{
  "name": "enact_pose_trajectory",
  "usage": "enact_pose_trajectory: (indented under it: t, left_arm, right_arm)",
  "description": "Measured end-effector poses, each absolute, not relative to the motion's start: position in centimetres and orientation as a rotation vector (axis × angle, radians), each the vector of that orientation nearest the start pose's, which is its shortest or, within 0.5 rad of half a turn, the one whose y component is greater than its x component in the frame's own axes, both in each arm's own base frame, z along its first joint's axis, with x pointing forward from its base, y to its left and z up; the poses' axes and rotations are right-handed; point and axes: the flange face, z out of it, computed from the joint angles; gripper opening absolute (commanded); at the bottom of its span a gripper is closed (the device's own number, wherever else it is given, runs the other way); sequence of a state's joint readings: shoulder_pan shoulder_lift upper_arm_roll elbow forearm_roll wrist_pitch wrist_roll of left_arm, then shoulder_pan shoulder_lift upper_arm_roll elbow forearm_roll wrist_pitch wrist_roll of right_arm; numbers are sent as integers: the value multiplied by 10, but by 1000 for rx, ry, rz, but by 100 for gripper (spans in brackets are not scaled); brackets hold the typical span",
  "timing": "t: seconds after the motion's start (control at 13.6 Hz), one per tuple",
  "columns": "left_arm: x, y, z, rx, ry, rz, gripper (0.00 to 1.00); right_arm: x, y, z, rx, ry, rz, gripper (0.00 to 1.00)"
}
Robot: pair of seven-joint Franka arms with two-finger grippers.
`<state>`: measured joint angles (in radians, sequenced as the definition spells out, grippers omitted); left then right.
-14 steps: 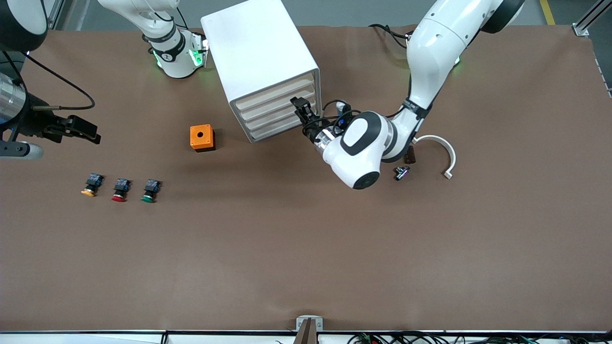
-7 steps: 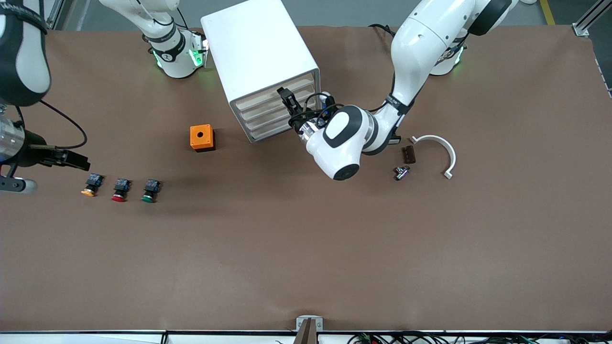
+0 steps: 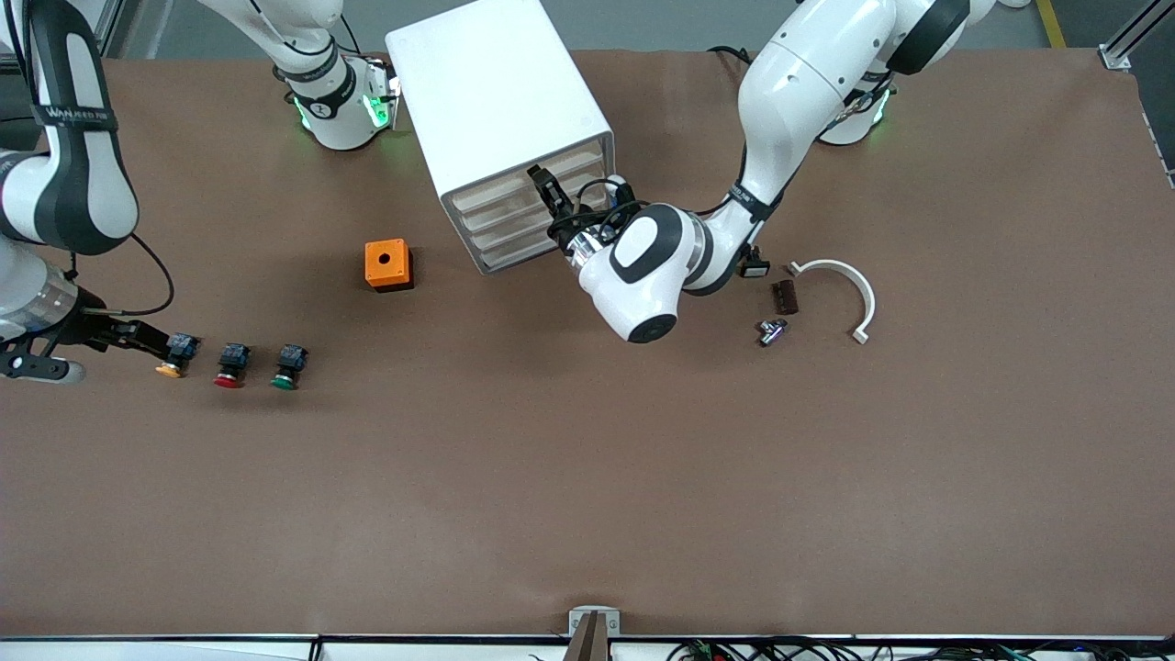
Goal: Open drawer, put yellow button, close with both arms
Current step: 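Grasp the drawer handle with the left gripper and pull it open, then release the drawer with the left gripper while the right gripper grasps the yellow button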
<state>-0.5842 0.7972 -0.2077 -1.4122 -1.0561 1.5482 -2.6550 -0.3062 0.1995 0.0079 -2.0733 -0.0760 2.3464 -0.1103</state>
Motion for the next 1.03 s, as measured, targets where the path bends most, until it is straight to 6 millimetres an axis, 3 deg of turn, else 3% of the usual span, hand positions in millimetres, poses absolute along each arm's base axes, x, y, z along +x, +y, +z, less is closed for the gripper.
enact_pose_trajectory:
  t: [0.22, 0.37, 0.59, 0.88, 0.95, 1.03]
  left_arm:
    - [435, -533, 261, -879, -1853, 1299, 0]
    - [441, -529, 261, -881, -1867, 1303, 0]
    - [481, -505, 268, -888, -1953, 1324, 0]
    - [547, -446, 275, -898, -2093, 1399, 0]
    - [557, -436, 275, -892, -2121, 1415, 6]
    - [564, -431, 275, -890, -2143, 1425, 27]
  right_arm:
    - [536, -222, 276, -3190, 265, -65, 100]
    - [529, -237, 248, -3180, 284, -32, 100]
    - [525, -238, 226, -3156, 299, 18, 100]
    - [526, -235, 204, -3118, 305, 55, 100]
    - [527, -235, 203, -3118, 291, 57, 100]
    - [527, -235, 202, -3120, 259, 58, 100]
